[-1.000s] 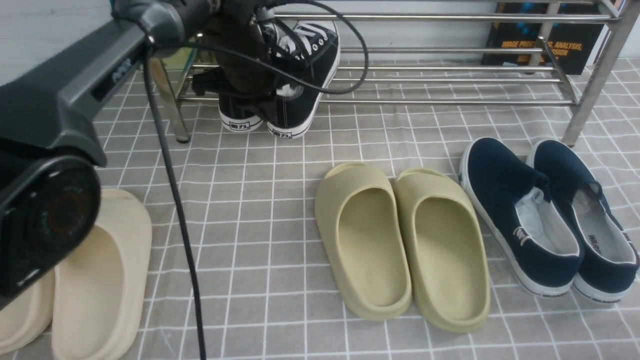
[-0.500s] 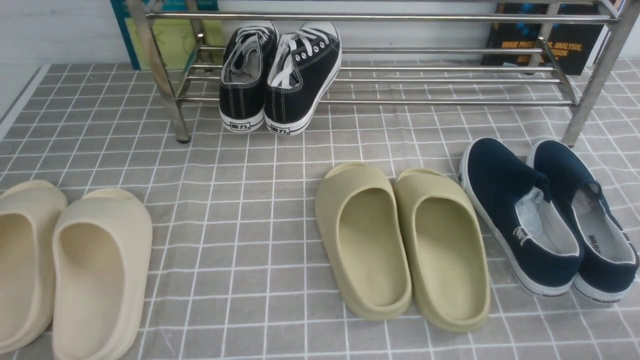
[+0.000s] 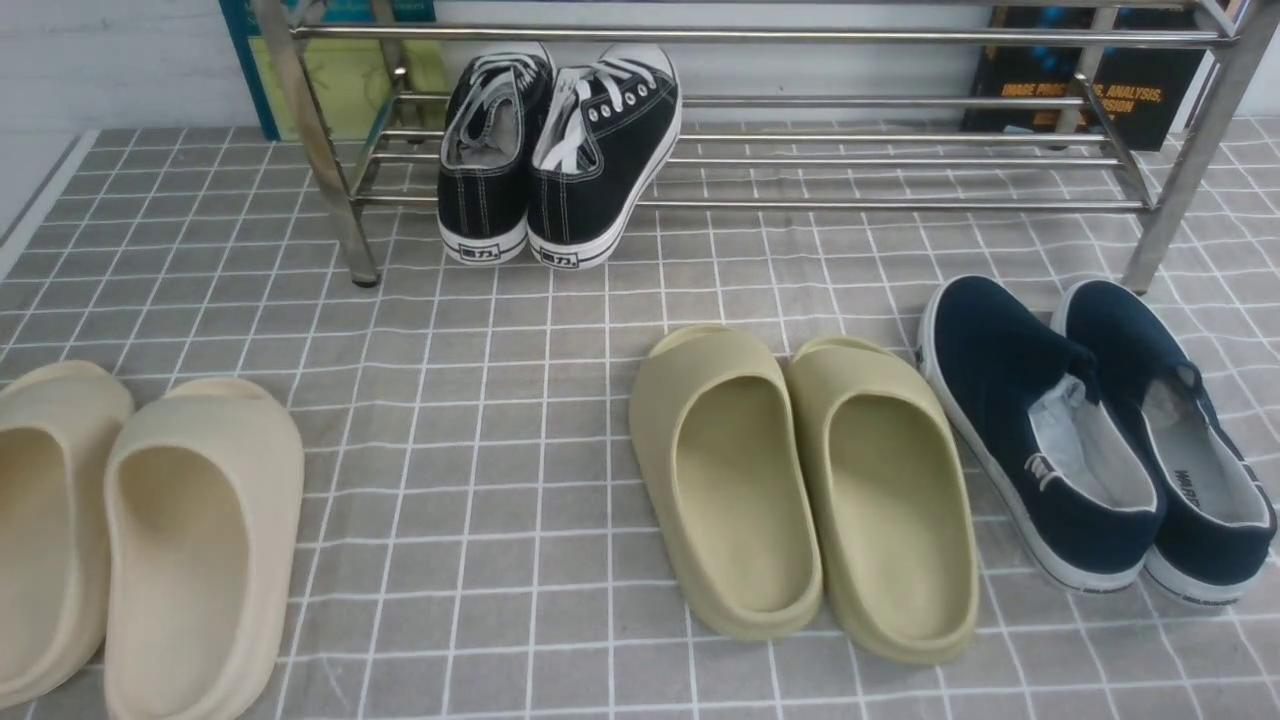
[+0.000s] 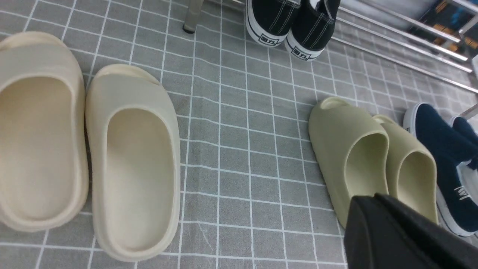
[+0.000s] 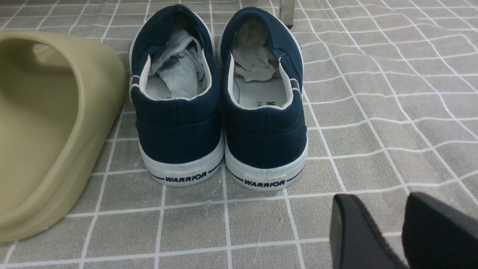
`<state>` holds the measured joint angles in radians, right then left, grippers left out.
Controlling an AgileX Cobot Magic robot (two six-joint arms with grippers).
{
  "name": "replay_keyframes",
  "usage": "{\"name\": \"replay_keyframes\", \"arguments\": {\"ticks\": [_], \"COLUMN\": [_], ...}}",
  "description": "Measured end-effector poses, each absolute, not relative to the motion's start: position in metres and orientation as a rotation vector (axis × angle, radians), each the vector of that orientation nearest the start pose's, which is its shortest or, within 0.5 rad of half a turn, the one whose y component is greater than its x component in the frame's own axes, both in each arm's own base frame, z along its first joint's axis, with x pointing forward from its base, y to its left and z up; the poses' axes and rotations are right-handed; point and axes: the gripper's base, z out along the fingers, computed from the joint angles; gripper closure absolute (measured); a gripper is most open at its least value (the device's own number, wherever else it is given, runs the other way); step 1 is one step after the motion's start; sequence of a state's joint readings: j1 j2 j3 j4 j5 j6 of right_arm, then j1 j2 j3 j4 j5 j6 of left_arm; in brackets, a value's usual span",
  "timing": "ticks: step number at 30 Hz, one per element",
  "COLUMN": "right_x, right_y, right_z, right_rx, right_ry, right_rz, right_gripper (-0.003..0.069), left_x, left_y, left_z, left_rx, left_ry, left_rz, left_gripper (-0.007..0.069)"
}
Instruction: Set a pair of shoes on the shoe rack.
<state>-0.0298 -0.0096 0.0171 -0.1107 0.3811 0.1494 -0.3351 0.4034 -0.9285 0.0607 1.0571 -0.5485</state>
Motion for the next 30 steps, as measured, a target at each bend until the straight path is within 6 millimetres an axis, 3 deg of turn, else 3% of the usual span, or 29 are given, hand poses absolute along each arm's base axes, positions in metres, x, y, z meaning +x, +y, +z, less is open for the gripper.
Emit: {"name": "replay_keyframes", "arguments": {"ticks": [8, 12, 21, 30], "right_x": [0.052, 0.052, 0.052, 0.052], "right_y": [-0.005, -0.005, -0.005, -0.005], "right_z": [0.174, 0.174, 0.174, 0.174], "right_rx": [0.100, 0.100, 0.100, 0.100], "right_ry": [1.867, 1.867, 1.867, 1.867], "right_rz": [-0.027, -0.027, -0.027, -0.027], "right_gripper": [0.0419, 0.0419, 0.0419, 0.0419], "left_x": [-0.027, -0.038, -0.023, 0.020], "left_y": [0.016, 0.023, 0.017, -0.002], "left_z": [0.336, 0.326, 0.319, 0.281], "left_rx": [-0.275, -0.310, -0.289, -0.155], "left_ry": [1.931, 1.931, 1.874, 1.742], "left_rz": [-0.540, -0.519, -0.543, -0.538], "left_gripper": [0.0638, 0.0638, 0.0638, 0.0638]}}
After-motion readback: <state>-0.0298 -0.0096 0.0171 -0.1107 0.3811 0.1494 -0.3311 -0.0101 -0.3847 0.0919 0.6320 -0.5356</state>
